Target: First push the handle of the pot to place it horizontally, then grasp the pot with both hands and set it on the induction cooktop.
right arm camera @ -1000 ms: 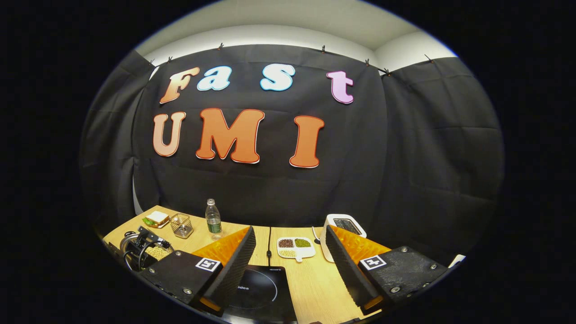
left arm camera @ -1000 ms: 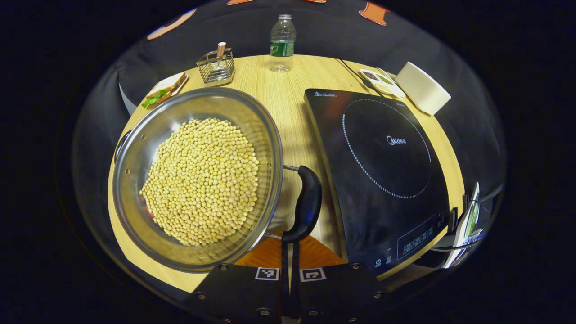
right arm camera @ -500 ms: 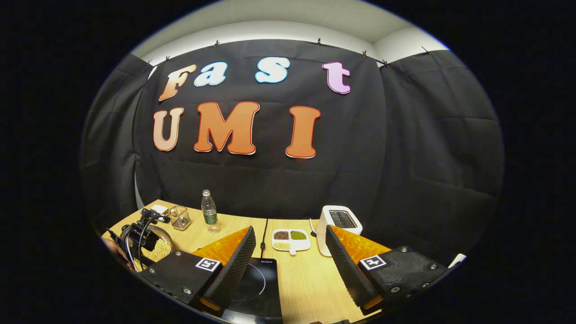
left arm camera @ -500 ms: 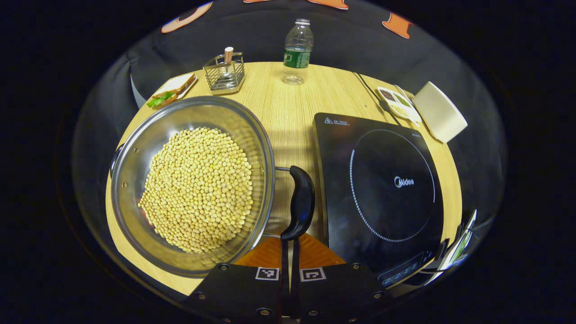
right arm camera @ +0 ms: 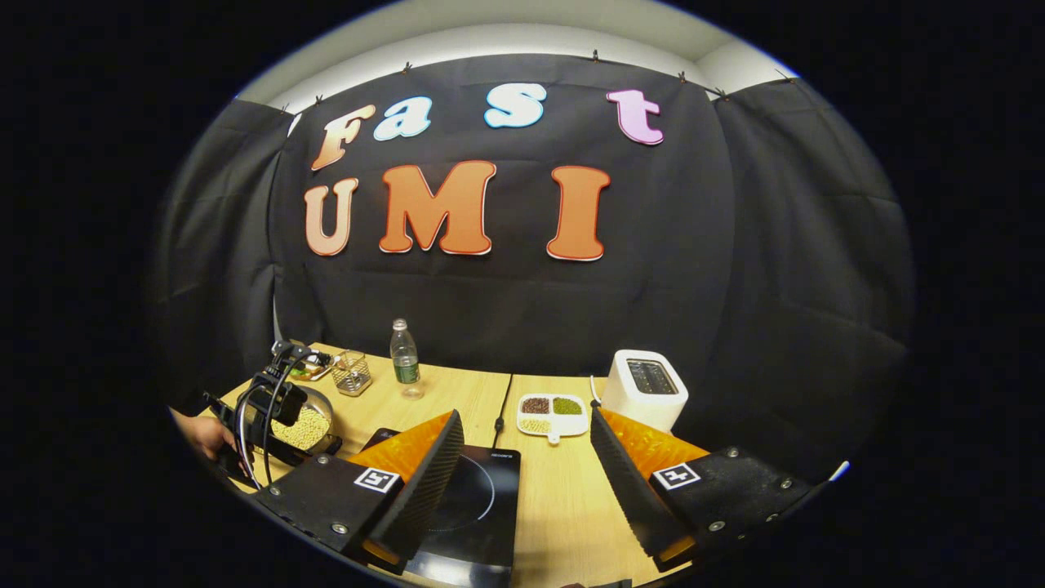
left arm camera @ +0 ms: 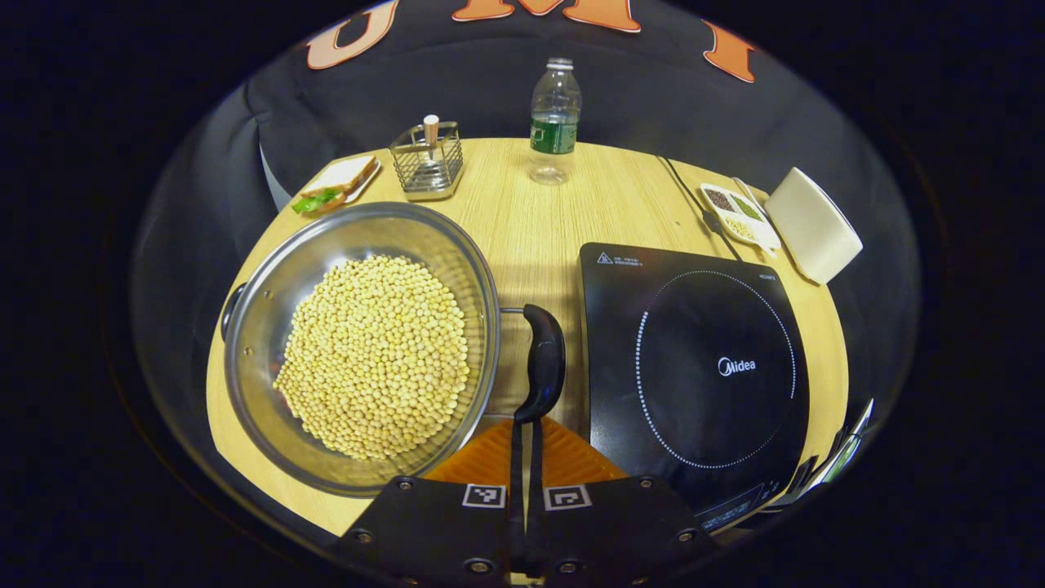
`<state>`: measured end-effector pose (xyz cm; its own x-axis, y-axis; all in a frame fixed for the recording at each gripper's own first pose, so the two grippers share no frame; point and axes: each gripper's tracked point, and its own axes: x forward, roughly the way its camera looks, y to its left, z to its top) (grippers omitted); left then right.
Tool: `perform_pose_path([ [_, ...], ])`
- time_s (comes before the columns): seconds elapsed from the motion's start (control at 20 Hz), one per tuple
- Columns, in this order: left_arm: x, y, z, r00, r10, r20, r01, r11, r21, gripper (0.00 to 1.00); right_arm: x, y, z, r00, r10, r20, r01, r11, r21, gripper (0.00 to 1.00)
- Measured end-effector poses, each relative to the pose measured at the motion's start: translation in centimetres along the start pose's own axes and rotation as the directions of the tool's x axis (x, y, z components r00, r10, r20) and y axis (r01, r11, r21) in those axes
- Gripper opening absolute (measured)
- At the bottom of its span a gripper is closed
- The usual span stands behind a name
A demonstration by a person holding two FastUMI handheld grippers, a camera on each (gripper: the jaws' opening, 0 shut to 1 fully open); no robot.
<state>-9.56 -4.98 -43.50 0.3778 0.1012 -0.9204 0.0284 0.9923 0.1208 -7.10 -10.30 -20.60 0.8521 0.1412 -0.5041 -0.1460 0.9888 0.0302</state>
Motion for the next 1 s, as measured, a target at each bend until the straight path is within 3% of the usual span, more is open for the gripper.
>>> perform_pose_path([
  [0.25,-4.3,3.9,1.3,0.997,0.029,0.076,-0.027,0.999,-0.039,0.03,0.9,3.7,-0.6,0.997,0.068,-0.03,-0.069,0.997,-0.03,0.97],
  [0.5,-6.2,11.9,2.5,0.99,0.088,0.108,-0.077,0.992,-0.097,0.03,1.9,10.8,-1.8,0.985,0.138,-0.107,-0.141,0.99,-0.02,0.97],
  [0.55,-6.5,13.5,2.8,0.989,0.094,0.115,-0.082,0.992,-0.099,0.07,2.0,12.6,-2.2,0.98,0.152,-0.127,-0.155,0.988,-0.02,0.97],
  [0.7,-7.0,17.9,2.9,0.99,0.084,0.114,-0.074,0.993,-0.091,0.63,2.5,17.9,-3.3,0.962,0.189,-0.197,-0.194,0.981,-0.002,0.97],
  [0.75,-7.1,19.3,3.1,0.99,0.077,0.119,-0.067,0.994,-0.089,0.7,2.6,19.7,-3.7,0.953,0.204,-0.224,-0.206,0.978,0.011,0.98],
  [0.85,-7.1,22.1,3.6,0.989,0.067,0.135,-0.057,0.995,-0.082,0.73,3.1,23.1,-4.5,0.935,0.225,-0.275,-0.225,0.974,0.033,0.98],
  [0.9,-7.1,23.4,3.9,0.987,0.065,0.144,-0.054,0.996,-0.077,0.88,3.3,24.4,-5.2,0.926,0.229,-0.301,-0.228,0.973,0.039,0.97],
  [1.0,-6.9,26.0,4.3,0.986,0.063,0.156,-0.052,0.996,-0.073,0.92,3.8,26.8,-6.8,0.908,0.222,-0.355,-0.222,0.974,0.042,0.97],
])
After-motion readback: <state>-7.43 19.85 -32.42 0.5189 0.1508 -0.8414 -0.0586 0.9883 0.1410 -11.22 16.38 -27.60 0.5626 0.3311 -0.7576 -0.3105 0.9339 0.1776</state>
